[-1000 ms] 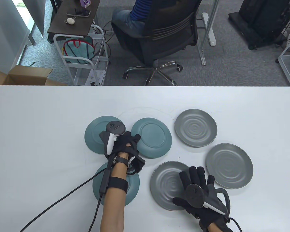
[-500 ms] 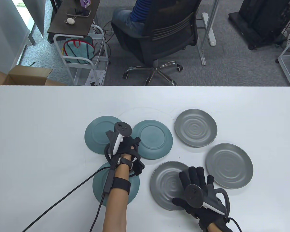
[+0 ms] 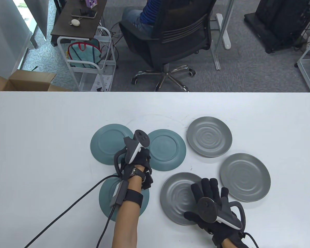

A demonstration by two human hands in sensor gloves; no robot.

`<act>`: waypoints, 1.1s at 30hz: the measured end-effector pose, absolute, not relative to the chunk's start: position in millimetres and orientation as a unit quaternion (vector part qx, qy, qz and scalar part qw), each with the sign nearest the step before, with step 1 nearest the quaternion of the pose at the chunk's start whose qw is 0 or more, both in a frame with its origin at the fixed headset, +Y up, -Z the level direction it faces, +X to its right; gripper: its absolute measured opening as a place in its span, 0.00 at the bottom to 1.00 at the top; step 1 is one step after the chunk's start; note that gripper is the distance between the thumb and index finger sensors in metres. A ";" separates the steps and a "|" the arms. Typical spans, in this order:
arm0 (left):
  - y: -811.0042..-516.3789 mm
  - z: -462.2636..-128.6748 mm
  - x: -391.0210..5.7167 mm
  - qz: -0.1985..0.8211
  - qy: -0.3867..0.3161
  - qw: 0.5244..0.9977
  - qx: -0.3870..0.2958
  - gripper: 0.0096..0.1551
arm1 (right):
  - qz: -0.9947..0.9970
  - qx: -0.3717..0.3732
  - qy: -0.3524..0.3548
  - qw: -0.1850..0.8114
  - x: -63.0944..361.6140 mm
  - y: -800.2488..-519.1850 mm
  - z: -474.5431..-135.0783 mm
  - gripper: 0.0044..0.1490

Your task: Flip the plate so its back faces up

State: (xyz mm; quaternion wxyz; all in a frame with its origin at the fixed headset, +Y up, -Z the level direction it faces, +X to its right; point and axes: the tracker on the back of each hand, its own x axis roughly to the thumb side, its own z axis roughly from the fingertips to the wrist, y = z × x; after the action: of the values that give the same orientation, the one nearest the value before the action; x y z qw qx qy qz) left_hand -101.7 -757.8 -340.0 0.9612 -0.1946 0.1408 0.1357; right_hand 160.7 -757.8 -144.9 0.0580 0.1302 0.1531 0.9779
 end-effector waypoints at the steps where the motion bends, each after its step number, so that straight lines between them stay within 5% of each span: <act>1: -756.6 -339.7 -101.5 0.133 0.138 0.962 -0.194 0.40 | 0.978 0.130 0.153 0.058 160.5 -757.9 -144.8 0.63; 18: -719.8 -295.5 -118.5 0.025 -0.020 0.988 -0.150 0.50 | 0.979 0.129 0.151 0.051 160.9 -757.3 -144.1 0.63; 33: -749.3 -206.5 -181.6 -0.053 -0.060 0.990 -0.116 0.55 | 0.979 0.127 0.156 0.038 157.9 -758.9 -143.0 0.63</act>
State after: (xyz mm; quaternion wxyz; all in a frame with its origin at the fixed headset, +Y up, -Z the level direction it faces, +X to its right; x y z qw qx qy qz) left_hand -181.6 -749.3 -206.5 0.9900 -0.1164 -0.0598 -0.0530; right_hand 157.9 -758.9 -143.0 0.0384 0.1274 0.1559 0.9788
